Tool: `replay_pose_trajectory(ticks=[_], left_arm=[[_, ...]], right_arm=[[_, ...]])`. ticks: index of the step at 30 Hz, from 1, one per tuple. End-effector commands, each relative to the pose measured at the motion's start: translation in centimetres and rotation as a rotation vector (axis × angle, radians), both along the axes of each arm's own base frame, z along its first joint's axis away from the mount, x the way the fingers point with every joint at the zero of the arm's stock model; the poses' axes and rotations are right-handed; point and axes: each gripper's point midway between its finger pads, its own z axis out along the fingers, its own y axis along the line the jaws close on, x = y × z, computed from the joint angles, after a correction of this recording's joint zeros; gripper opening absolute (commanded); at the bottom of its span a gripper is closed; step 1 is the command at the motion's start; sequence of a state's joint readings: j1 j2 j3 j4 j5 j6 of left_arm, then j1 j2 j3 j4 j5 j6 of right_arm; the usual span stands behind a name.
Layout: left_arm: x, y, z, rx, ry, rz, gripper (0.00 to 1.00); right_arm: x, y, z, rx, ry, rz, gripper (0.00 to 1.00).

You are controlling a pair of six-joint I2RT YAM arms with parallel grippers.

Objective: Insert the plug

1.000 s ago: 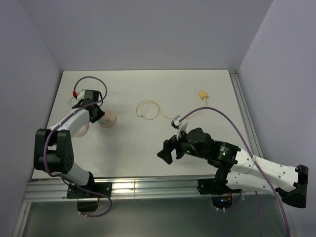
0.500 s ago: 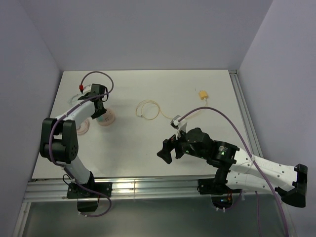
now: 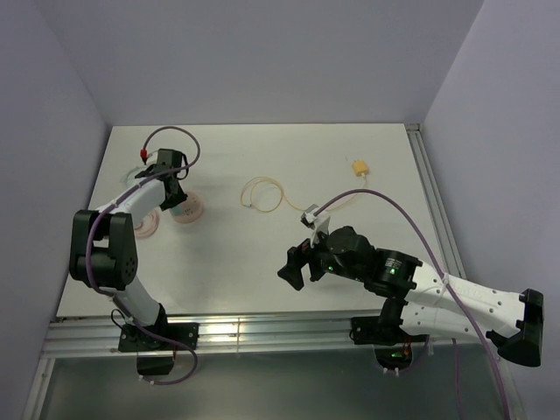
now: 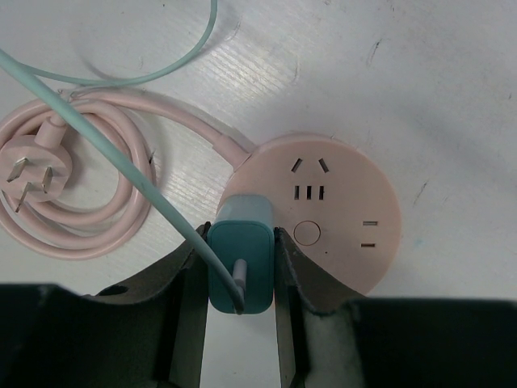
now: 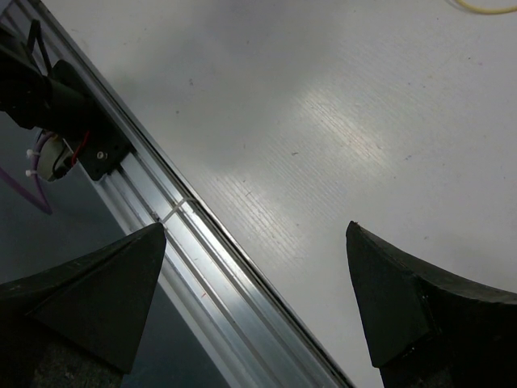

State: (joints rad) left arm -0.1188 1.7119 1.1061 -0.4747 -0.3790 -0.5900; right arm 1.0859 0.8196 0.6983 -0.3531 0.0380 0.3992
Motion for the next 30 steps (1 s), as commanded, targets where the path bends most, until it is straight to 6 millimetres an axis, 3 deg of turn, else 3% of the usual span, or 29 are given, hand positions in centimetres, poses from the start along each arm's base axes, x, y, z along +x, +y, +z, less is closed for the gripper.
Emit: replay_pose_trajectory(ticks=[1,5,9,12,16,20,22,23,26,28,30], left_arm=[[-10.2,0.1,-7.8,-0.039,0.444,-0.025,0.0],[-9.2,-0.2,-6.2,-0.058,0.374,-0.02,0.01],[-8.9,-0.5,-5.0,-0.078,0.321,0.002,0.78],[-8.5,-0.2,-3.5,-0.069,0.273,0.025,0.99],[-7.8,0.2,-0.2,-0.053,0.182,0.044,1.0],[-6.7,-1.5,6.2,-0.152,-0.024,-0.025,0.99],[-6.5,-3.0,8.9,-0.203,-0.096,-0.09,0.99],[-6.5,-4.0,11.2,-0.231,-0.167,-0.135,0.99],[-7.4,-7.1,14.6,-0.353,-0.3,-0.25,1.0],[-7.8,-9.5,16.3,-0.469,-0.385,-0.332,0.99],[-9.4,-11.2,16.3,-0.578,-0.424,-0.364,1.0]], right_arm=[[0.6,0.3,1.3,0.028,-0.023,-0.02,0.99],[0.7,0.3,1.1,0.016,-0.014,-0.023,0.99],[0.4,0.5,1.4,0.016,-0.002,-0.011,0.99],[0.4,0.7,1.6,0.022,0.002,-0.01,0.99],[0.5,1.0,1.8,0.023,0.013,-0.013,0.99],[0.9,0.9,1.7,0.011,0.02,-0.043,0.99],[1.4,0.7,1.8,0.005,0.013,-0.075,0.99],[1.7,0.6,1.8,0.002,0.014,-0.097,1.0],[2.9,0.0,1.5,-0.02,0.011,-0.18,1.0],[3.7,-0.5,1.3,-0.029,0.023,-0.246,1.0],[4.6,-1.0,1.0,-0.038,0.051,-0.296,1.0]])
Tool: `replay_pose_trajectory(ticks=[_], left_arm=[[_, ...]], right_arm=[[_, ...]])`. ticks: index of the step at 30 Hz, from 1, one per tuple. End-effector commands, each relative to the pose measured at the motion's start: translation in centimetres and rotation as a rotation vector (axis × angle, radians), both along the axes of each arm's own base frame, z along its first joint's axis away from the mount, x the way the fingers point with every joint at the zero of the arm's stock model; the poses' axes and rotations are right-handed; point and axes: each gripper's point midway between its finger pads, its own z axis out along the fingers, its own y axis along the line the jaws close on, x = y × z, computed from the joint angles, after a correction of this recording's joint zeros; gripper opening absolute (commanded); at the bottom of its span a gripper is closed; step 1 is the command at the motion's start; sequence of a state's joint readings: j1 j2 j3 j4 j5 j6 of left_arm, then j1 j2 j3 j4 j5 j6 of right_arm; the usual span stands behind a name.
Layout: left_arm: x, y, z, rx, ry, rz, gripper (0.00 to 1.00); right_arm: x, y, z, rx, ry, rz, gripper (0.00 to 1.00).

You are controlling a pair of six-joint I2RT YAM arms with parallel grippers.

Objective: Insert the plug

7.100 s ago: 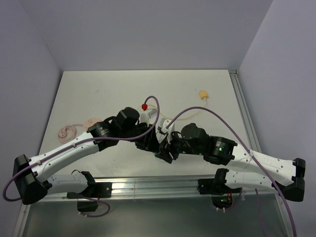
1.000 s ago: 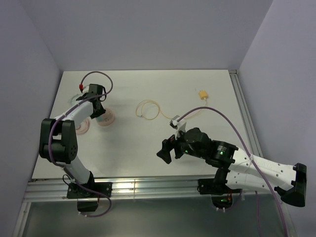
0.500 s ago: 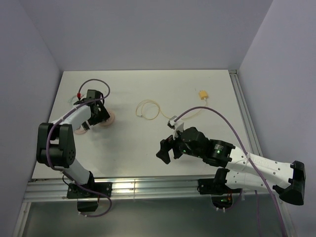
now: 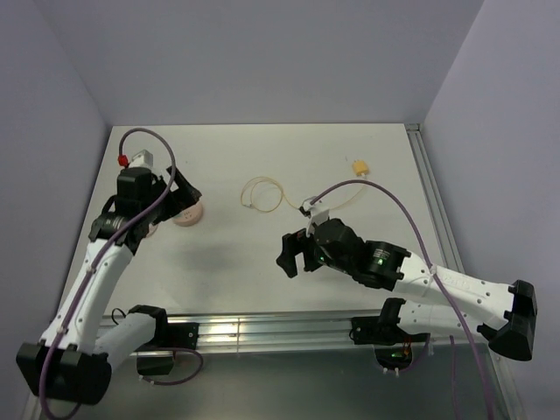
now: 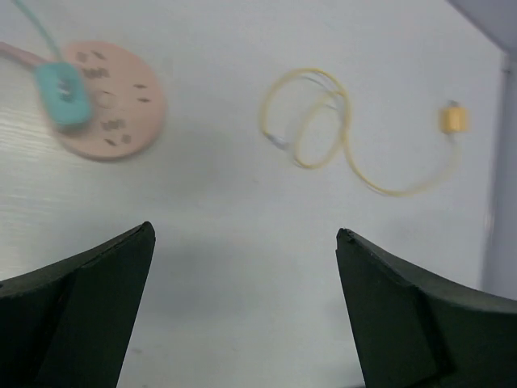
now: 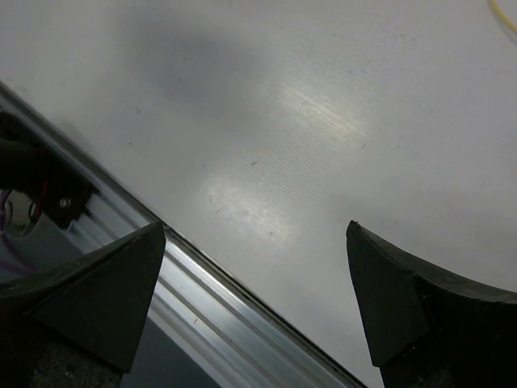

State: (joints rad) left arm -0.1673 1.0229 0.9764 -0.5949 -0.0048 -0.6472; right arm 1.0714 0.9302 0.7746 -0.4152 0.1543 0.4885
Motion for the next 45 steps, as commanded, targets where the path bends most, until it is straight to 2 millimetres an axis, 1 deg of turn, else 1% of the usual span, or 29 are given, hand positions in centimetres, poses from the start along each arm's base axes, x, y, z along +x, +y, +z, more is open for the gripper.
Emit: replay_pose_trajectory(ticks=[1,2,3,5,6,7,8,9,10,11,12,14,17,19,20,21,22,23,24,26,27,30,33,35,36,37,39,42,45], left_arm=[[-1.9,-5.3,1.2,-0.241,-0.076,-0.213,0.99],[-2.6,-6.0,1.7,-0.283,-0.104,-0.245,0.99],[-3.4,-6.9,0.4,-0.333,-0.072,-0.258,0.99],[-4.6,-8.4,0.3,-0.381,-0.076,-0.319,0.99],[-4.9,-8.6,0.2,-0.385,-0.076,-0.325,0.99],[-5.1,-8.8,0.2,-0.386,-0.076,-0.328,1.0],[-5.6,-9.2,0.6,-0.393,-0.093,-0.344,0.99],[-6.2,-10.0,0.4,-0.409,-0.093,-0.373,0.99],[-6.6,-10.4,0.9,-0.424,-0.109,-0.391,0.99],[-7.3,-11.1,0.4,-0.441,-0.092,-0.411,1.0],[-7.5,-11.6,0.7,-0.456,-0.106,-0.433,0.99],[-8.5,-12.5,0.3,-0.475,-0.093,-0.468,0.99],[-9.8,-13.8,0.0,-0.495,-0.078,-0.527,0.99],[-10.4,-14.4,0.0,-0.502,-0.081,-0.558,0.99],[-11.1,-14.9,-0.1,-0.504,-0.074,-0.585,0.99],[-11.4,-15.1,-0.1,-0.503,-0.078,-0.598,0.99],[-11.6,-15.3,-0.1,-0.503,-0.08,-0.608,0.99],[-12.1,-15.7,-0.2,-0.502,-0.075,-0.629,0.99],[-12.4,-15.8,-0.3,-0.5,-0.073,-0.643,0.99],[-13.1,-16.2,-0.4,-0.496,-0.063,-0.679,0.98],[-13.3,-16.3,-0.4,-0.494,-0.059,-0.689,0.98],[-14.1,-16.2,-0.4,-0.471,-0.049,-0.719,0.98],[-14.8,-15.8,0.4,-0.458,-0.065,-0.733,0.98],[-15.2,-15.4,1.4,-0.454,-0.095,-0.739,0.98],[-15.5,-15.2,1.3,-0.45,-0.082,-0.739,0.98],[-15.7,-15.0,1.9,-0.451,-0.097,-0.743,0.98],[-16.0,-14.7,1.9,-0.444,-0.093,-0.74,0.98],[-16.4,-14.6,2.3,-0.449,-0.091,-0.742,0.98],[-16.6,-14.5,2.4,-0.454,-0.069,-0.738,0.98]], right_arm=[[2.5,-0.9,1.3,0.021,0.016,-0.151,1.0],[2.8,-1.1,1.4,0.026,0.029,-0.167,1.0],[3.6,-1.9,1.1,0.023,0.044,-0.209,1.0],[4.0,-2.4,0.9,0.047,0.079,-0.229,1.0],[4.3,-2.8,0.8,0.055,0.088,-0.246,1.0],[5.4,-3.9,1.0,0.073,0.093,-0.302,1.0],[5.9,-4.6,0.7,0.074,0.103,-0.333,1.0],[6.3,-5.2,0.6,0.082,0.114,-0.36,1.0],[7.5,-6.6,0.4,0.089,0.125,-0.422,0.99],[8.1,-7.3,0.6,0.102,0.129,-0.45,0.98],[8.4,-7.7,0.7,0.105,0.137,-0.467,0.98],[9.7,-9.8,1.1,0.102,0.132,-0.568,0.98],[10.7,-13.9,0.2,0.055,0.145,-0.732,0.98],[10.6,-15.4,-0.7,0.068,0.195,-0.768,0.98],[11.1,-18.1,-1.9,0.082,0.232,-0.858,0.98],[11.2,-19.2,-2.3,0.107,0.247,-0.888,0.98],[11.1,-19.8,-2.7,0.138,0.281,-0.899,0.98],[11.0,-21.4,-3.5,0.141,0.303,-0.966,0.98],[10.5,-24.3,-4.4,0.138,0.341,-1.091,0.98],[10.0,-26.8,-5.3,0.113,0.378,-1.206,0.98],[9.2,-28.7,-5.9,0.089,0.407,-1.299,0.98],[7.8,-32.3,-6.9,0.084,0.443,-1.517,0.98],[6.5,-35.2,-7.5,0.079,0.433,-1.7,0.98],[6.0,-36.1,-7.8,0.083,0.439,-1.763,0.98],[5.7,-36.8,-7.9,0.076,0.43,-1.812,0.98],[5.5,-37.3,-8.1,0.072,0.432,-1.832,0.99],[5.7,-37.5,-8.8,0.087,0.45,-1.845,0.99],[4.9,-38.3,-10.2,0.112,0.507,-1.913,0.99],[4.4,-38.6,-11.3,0.131,0.61,-1.986,0.98]])
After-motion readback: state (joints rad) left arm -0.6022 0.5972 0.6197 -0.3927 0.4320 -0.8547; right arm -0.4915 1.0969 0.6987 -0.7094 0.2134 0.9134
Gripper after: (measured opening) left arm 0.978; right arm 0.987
